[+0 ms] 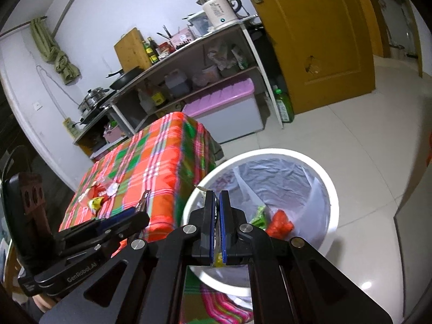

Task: Collect trash
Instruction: 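Carry both packets over the bin and open both tools to drop them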

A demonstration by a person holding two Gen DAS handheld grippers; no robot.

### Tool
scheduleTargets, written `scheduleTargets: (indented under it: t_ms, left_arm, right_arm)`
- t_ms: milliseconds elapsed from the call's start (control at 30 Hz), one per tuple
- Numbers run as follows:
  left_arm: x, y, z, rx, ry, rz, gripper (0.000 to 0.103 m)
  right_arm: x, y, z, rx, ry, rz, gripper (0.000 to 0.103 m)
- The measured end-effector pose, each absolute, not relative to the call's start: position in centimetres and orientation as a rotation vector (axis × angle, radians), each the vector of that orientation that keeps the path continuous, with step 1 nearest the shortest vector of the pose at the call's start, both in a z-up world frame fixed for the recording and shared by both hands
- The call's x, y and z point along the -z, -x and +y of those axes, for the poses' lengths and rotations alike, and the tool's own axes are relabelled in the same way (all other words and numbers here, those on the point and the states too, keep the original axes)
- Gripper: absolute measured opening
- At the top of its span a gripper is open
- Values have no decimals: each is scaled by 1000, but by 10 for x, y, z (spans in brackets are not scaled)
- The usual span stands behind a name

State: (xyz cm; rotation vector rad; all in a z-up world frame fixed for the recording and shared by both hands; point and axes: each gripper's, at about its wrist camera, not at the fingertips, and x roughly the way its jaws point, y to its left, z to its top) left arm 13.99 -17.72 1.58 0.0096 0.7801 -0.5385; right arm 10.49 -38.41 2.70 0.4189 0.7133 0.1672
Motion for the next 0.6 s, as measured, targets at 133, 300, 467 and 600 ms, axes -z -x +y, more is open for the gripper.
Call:
scheduleTargets:
  t_ms: [133, 300, 467, 600]
  left_arm:
    - [-5, -149, -191, 553, -24, 807, 23]
    - [10, -161, -203, 562, -41, 854, 23]
    - [18, -168, -208, 564, -37, 879, 24]
    - [22, -173, -208, 556, -26, 893, 36]
  right_arm:
    - [-16, -111, -394, -142, -431, 740, 3]
    - [-1, -118, -403, -120, -446, 778, 3]
    - [11, -127, -405, -113, -448, 819, 3]
    - [16, -130, -406, -101, -441, 829, 7]
